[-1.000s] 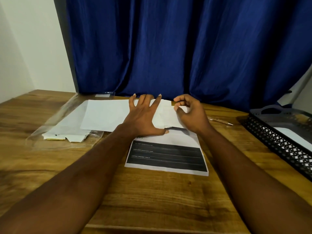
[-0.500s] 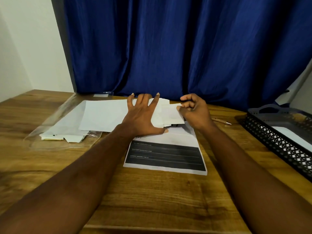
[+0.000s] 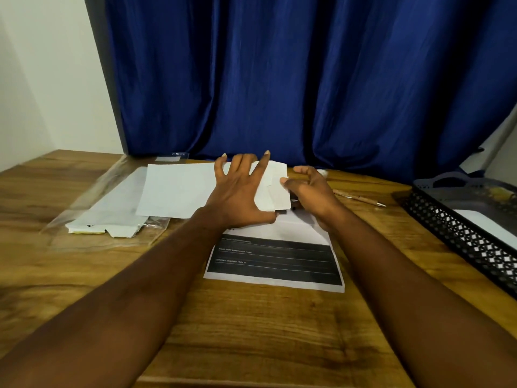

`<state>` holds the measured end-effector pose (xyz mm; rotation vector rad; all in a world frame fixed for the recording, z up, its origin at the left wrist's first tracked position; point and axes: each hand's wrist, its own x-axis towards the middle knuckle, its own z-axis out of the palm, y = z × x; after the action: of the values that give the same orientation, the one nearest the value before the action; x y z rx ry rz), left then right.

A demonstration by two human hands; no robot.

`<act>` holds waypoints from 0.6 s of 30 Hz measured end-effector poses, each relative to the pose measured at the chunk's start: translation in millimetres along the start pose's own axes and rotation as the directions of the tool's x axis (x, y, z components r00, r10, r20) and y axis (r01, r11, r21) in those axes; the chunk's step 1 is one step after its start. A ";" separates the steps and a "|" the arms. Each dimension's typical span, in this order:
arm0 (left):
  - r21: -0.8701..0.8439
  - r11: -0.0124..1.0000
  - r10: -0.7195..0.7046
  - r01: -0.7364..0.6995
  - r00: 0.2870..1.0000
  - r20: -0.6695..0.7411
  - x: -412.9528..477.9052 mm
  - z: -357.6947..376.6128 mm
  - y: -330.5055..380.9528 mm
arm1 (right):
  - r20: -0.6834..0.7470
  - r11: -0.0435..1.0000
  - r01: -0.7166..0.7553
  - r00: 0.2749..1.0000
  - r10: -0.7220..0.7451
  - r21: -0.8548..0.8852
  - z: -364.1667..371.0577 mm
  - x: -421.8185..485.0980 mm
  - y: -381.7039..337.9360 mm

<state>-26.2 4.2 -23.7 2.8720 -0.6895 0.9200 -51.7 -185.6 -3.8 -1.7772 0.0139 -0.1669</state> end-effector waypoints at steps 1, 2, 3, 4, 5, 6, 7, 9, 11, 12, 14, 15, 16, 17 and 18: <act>0.002 1.000 0.005 -0.005 1.000 0.001 0.0 -0.8 0.8 | 0.051 0.999 -0.029 0.998 0.027 0.021 -1.5 -0.6 0.3; 0.001 1.000 0.009 -0.009 1.000 0.001 -0.1 -1.4 1.4 | 0.087 0.999 -0.031 0.996 0.028 0.043 -2.3 -1.0 1.5; -0.003 1.000 0.011 -0.011 1.000 0.000 -0.1 -1.9 2.4 | 0.103 0.997 -0.024 0.995 0.016 0.073 -3.1 -1.4 2.5; -0.008 1.000 0.012 -0.012 1.000 -0.001 0.1 -2.4 3.3 | 0.098 0.994 -0.016 0.995 0.005 0.110 -3.0 -0.9 3.5; -0.012 1.000 0.011 -0.011 1.000 0.001 -0.3 -2.4 4.1 | 0.087 0.989 -0.012 0.996 -0.001 0.149 -2.3 -0.7 4.0; -0.016 1.000 0.010 -0.010 1.000 0.002 -0.5 -2.9 4.6 | 0.078 0.983 -0.010 0.997 -0.004 0.184 -0.8 -1.0 3.5; -0.019 1.000 0.009 -0.009 1.000 0.004 -0.5 -2.8 5.3 | 0.071 0.976 -0.013 0.997 -0.003 0.216 0.3 -0.3 4.2; -0.025 1.000 0.005 -0.005 1.000 0.015 -1.2 -3.4 6.6 | 0.059 0.971 -0.004 0.998 -0.010 0.240 4.0 0.4 6.0; -0.034 0.999 0.009 -0.008 1.000 0.029 -1.8 -4.2 8.2 | 0.023 0.974 0.017 0.999 -0.023 0.227 8.9 0.9 8.1; -0.038 0.999 0.014 -0.013 0.999 0.036 -2.4 -4.3 9.0 | 0.000 0.976 0.036 0.999 -0.037 0.213 11.3 1.1 9.2; -0.048 0.999 0.020 -0.018 0.999 0.044 -2.8 -4.0 10.0 | -0.034 0.981 0.088 0.996 -0.083 0.171 14.6 1.8 11.2; -0.051 0.999 0.020 -0.018 0.999 0.048 -2.7 -3.9 10.2 | -0.035 0.982 0.098 0.995 -0.094 0.159 14.9 2.9 12.7; -0.052 0.999 0.018 -0.015 0.999 0.051 -2.1 -3.7 10.0 | -0.017 0.984 0.094 0.996 -0.092 0.153 14.3 2.9 12.6; -0.051 0.999 0.016 -0.013 0.999 0.051 -1.5 -3.5 9.7 | 0.020 0.985 0.077 0.997 -0.081 0.152 12.7 3.2 12.2; -0.049 0.999 0.015 -0.012 0.999 0.050 -0.9 -3.2 9.4 | 0.071 0.986 0.051 0.996 -0.062 0.156 10.0 3.9 11.8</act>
<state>-32.6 -3.3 -22.5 2.8603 -0.7262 0.8230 -45.7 -178.8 -16.8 -1.6287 -0.1016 -0.1380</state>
